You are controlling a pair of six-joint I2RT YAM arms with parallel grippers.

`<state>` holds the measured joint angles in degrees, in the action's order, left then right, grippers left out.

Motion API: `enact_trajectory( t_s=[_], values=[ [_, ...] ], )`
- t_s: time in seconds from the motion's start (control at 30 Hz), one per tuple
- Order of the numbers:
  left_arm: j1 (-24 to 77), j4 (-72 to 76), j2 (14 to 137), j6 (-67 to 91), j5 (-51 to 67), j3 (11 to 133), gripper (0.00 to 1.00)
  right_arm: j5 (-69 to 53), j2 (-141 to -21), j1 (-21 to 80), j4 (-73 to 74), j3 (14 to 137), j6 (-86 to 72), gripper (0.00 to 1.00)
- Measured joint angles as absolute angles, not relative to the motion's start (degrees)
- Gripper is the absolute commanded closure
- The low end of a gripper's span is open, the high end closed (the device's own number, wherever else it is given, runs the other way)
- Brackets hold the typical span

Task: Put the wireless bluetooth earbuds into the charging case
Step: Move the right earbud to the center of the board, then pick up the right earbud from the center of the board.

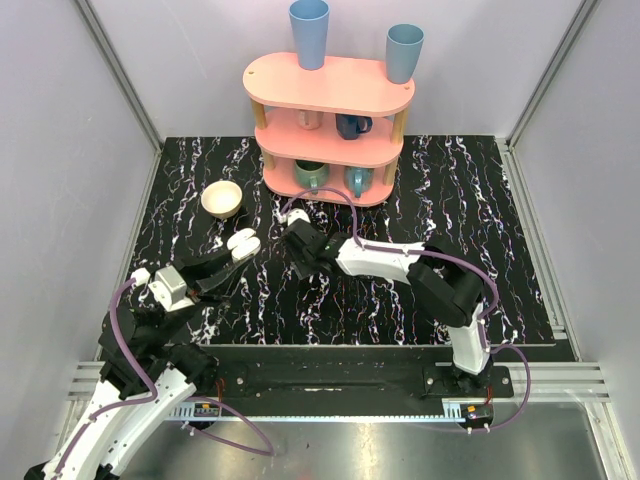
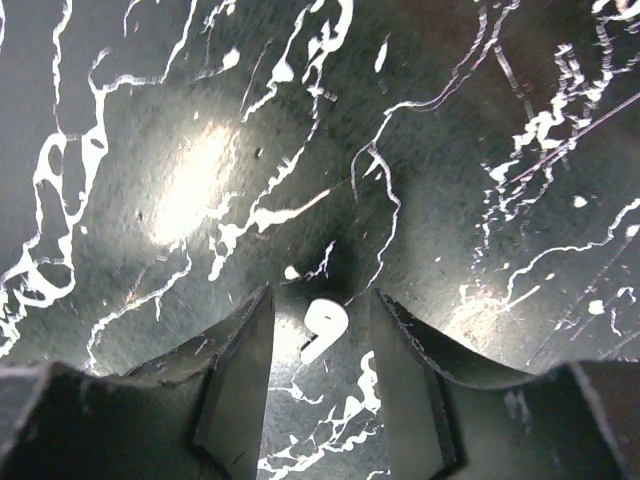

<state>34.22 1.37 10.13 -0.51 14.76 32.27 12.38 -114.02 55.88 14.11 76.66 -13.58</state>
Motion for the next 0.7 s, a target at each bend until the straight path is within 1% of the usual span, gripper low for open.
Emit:
enact_trajectory(
  t_s=[0.17,0.5,0.7],
  values=[
    [34.22,1.45,10.13,-0.47,14.76,32.27,1.00,16.21,-115.00,55.90,20.01,81.60,-20.18,0.50],
    [34.22,1.50,10.13,-0.43,14.74,32.27,1.00,20.47,-115.28,56.25,31.27,83.77,-32.14,0.49],
    [34.22,1.85,10.24,-0.43,14.74,32.27,1.00,20.45,-115.44,56.38,33.76,84.90,-37.54,0.49]
  ],
)
